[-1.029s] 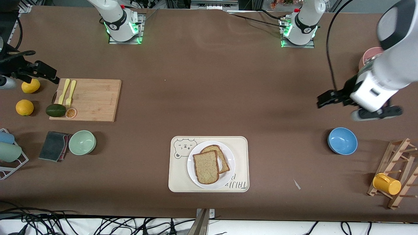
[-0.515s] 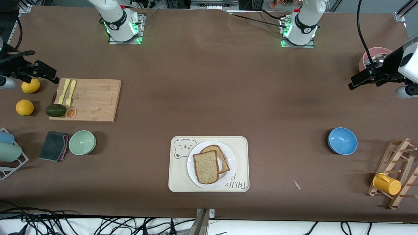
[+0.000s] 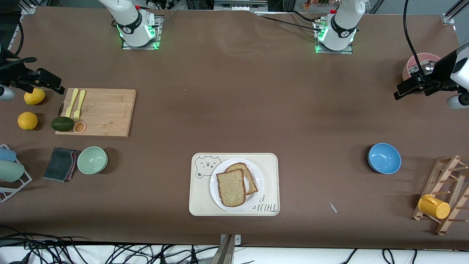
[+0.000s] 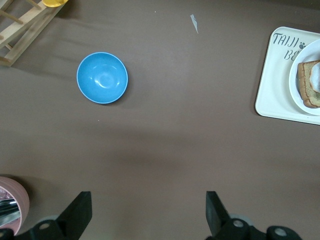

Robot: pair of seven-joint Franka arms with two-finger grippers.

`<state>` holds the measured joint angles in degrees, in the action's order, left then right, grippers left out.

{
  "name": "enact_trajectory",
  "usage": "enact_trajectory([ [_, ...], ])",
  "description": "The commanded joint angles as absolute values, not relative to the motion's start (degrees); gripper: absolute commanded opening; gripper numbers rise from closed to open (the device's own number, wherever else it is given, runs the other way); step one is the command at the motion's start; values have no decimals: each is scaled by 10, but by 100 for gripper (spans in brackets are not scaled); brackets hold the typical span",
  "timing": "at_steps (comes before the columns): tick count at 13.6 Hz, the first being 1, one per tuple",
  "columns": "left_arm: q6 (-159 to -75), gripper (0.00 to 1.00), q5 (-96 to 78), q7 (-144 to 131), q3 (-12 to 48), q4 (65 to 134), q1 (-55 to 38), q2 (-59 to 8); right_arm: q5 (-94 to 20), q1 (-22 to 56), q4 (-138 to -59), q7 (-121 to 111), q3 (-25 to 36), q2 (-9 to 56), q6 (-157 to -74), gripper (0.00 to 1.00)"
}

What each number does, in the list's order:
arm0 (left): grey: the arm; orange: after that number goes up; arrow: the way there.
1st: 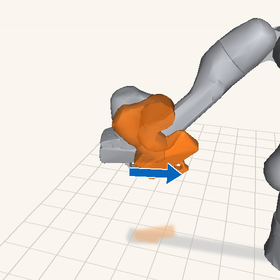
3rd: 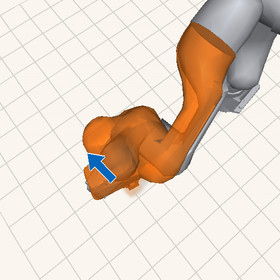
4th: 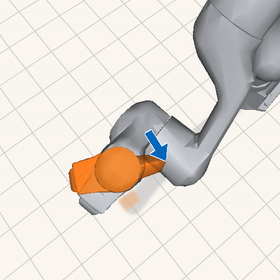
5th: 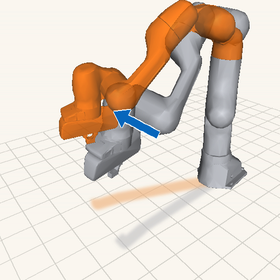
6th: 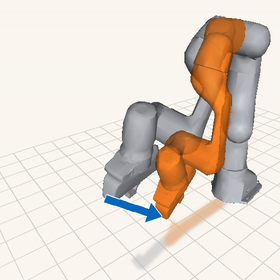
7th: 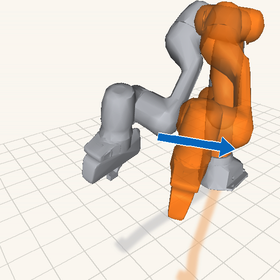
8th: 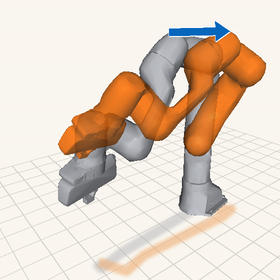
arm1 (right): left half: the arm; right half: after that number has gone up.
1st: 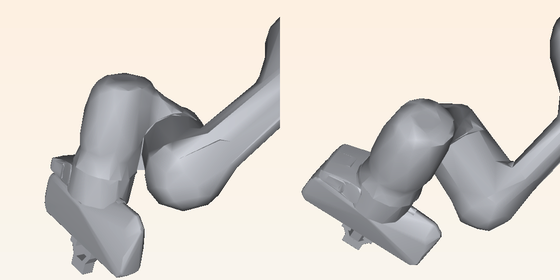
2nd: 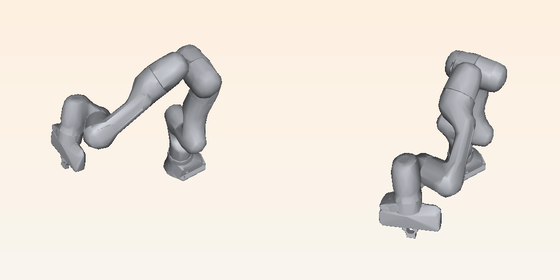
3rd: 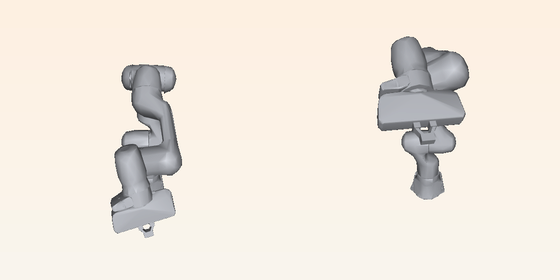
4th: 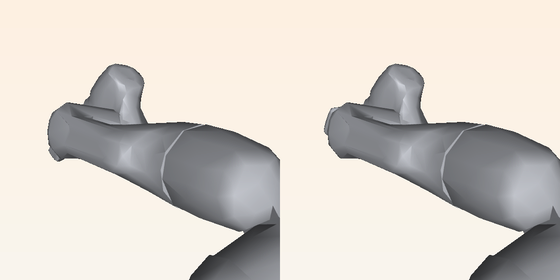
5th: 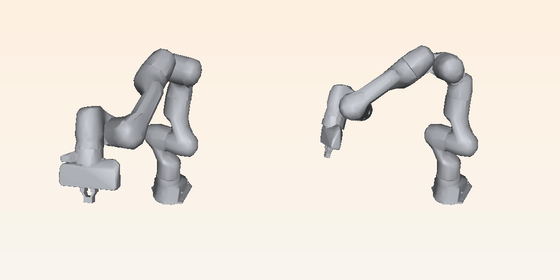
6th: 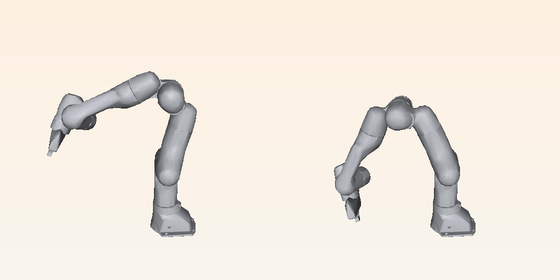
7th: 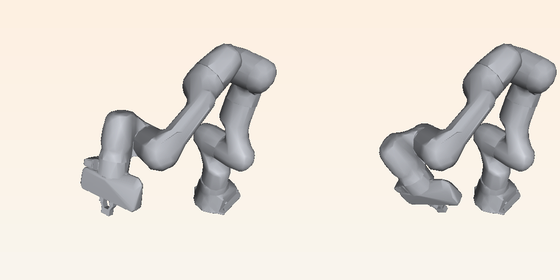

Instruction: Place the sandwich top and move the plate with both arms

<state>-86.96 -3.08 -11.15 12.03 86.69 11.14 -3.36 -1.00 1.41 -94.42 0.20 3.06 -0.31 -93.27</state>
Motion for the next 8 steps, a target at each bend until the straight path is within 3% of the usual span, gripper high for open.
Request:
enact_trajectory([
  [1,-867,100,-13,-98,126,883,119,-18,-18,6,-949,2,25,-11,-931,100],
  [8,-867,100,-13,-91,127,883,122,-18,-18,6,-950,-3,25,-11,-930,100],
])
